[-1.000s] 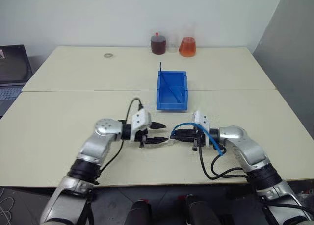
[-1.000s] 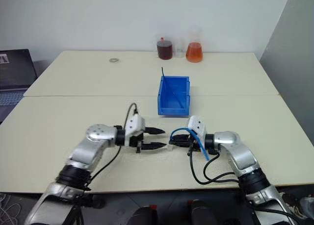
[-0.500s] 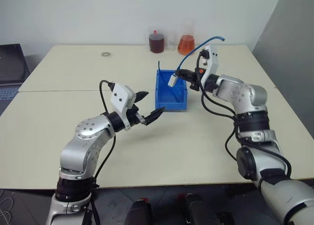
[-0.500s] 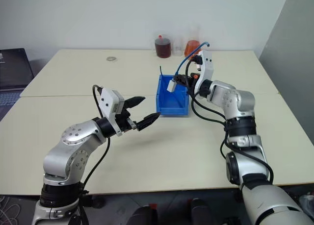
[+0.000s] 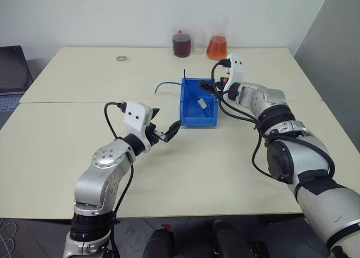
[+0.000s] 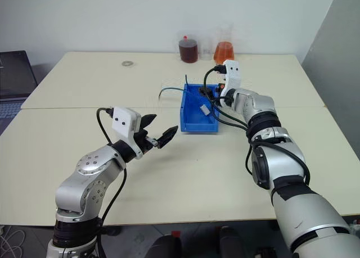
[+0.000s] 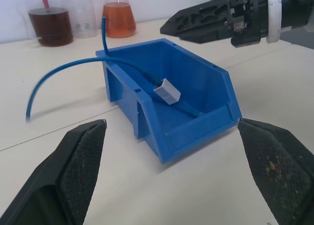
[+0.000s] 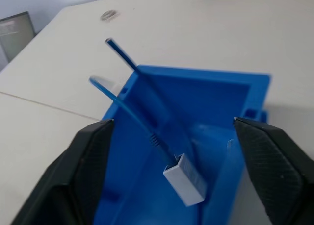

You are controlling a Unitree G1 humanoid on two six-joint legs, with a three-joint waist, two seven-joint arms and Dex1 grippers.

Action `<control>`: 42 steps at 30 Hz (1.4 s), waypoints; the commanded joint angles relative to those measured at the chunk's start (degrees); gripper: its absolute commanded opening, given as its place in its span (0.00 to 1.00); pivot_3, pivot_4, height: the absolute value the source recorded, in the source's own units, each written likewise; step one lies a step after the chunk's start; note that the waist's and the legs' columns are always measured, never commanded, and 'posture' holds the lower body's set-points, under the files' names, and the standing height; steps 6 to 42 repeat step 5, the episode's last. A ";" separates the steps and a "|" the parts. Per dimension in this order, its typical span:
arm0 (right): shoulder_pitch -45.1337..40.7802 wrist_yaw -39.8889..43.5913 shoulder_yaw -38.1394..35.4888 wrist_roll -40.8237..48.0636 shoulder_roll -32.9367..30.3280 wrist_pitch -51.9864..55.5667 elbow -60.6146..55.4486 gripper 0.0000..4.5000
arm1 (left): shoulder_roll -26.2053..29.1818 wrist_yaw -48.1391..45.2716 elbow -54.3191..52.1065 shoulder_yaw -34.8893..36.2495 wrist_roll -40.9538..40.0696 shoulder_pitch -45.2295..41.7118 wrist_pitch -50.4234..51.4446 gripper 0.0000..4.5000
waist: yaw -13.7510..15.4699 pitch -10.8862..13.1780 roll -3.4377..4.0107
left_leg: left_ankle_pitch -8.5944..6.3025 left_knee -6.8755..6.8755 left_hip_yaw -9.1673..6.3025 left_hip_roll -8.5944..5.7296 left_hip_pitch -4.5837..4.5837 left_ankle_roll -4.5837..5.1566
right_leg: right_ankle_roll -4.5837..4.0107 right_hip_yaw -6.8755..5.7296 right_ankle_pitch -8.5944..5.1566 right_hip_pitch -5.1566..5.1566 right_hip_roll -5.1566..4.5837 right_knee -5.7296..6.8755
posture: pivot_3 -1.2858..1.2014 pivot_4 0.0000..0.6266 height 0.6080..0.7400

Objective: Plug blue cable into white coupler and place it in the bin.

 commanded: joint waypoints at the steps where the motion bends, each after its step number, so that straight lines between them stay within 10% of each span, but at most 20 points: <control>1: 4.96 1.52 0.25 -0.78 -2.58 -1.41 -13.61 0.99 | 0.09 2.56 -0.97 1.66 0.39 -1.60 -0.19 1.00 | 0.04 0.00 0.00 | 0.00 0.00 -0.01 0.00 0.00 0.00 | 0.00 -0.02 0.00 0.01 0.00 0.00 | 0.52 0.24 1.00; 5: 21.27 1.71 3.40 -1.82 -5.24 1.01 -41.71 0.99 | -0.09 4.86 -0.10 3.44 0.92 -0.57 -0.74 1.00 | 0.26 -0.01 -0.01 | 0.00 -0.05 -0.10 0.02 0.02 0.00 | 0.01 -0.08 0.00 0.07 0.01 -0.04 | 0.52 0.24 1.00; 42: 21.27 1.71 3.40 -1.82 -5.24 1.01 -41.71 0.99 | -0.09 4.86 -0.10 3.44 0.92 -0.57 -0.74 1.00 | 0.26 -0.01 -0.01 | 0.00 -0.05 -0.10 0.02 0.02 0.00 | 0.01 -0.08 0.00 0.07 0.01 -0.04 | 0.52 0.24 1.00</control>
